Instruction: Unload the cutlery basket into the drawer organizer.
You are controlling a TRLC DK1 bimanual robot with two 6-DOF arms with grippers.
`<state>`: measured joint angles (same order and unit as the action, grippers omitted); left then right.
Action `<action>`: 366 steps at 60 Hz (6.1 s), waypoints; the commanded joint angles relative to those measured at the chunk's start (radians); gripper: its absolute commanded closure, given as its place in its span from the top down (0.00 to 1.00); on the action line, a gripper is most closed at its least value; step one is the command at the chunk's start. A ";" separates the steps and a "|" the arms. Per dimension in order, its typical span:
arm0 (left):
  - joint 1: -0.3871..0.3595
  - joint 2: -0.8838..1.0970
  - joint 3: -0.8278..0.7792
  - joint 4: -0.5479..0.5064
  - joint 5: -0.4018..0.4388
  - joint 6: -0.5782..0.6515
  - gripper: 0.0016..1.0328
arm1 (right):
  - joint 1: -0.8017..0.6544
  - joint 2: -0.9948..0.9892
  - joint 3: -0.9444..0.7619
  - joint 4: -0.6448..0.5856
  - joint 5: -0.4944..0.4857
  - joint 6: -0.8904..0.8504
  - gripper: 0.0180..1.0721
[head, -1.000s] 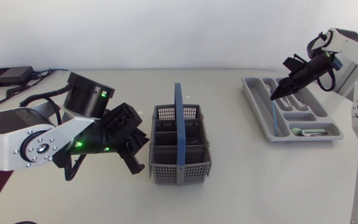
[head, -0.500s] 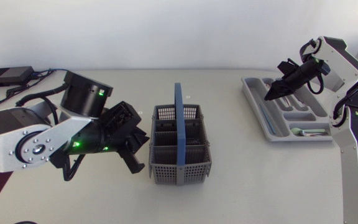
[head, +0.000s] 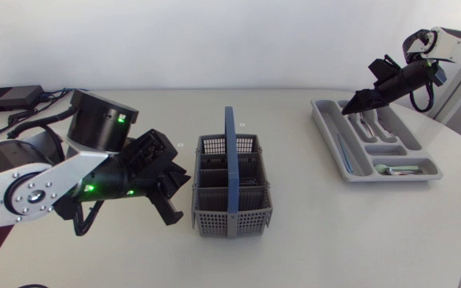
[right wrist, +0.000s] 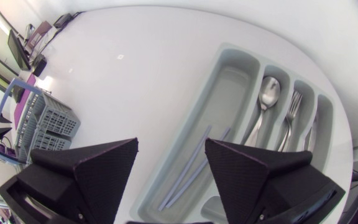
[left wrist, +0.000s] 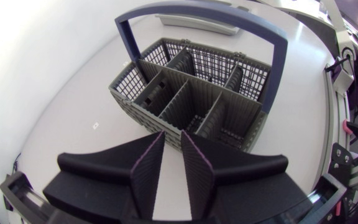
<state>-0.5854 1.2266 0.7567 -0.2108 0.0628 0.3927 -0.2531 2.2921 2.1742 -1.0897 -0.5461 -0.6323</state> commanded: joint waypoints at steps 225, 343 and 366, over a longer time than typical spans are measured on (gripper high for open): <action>0.219 0.166 -0.086 0.119 0.075 0.113 0.14 | 0.580 -0.462 -0.890 0.465 -0.009 0.092 0.12; 0.357 0.415 0.136 0.179 0.134 0.155 0.14 | 0.563 -0.560 -1.050 0.610 0.181 0.229 0.13; 0.458 0.277 0.049 0.171 0.157 0.164 0.17 | 0.469 -0.649 -1.140 0.685 0.290 0.226 0.21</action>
<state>-0.1394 1.5654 0.8444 -0.0357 0.2058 0.5396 0.2241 1.6936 1.0710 -0.4217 -0.2768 -0.4217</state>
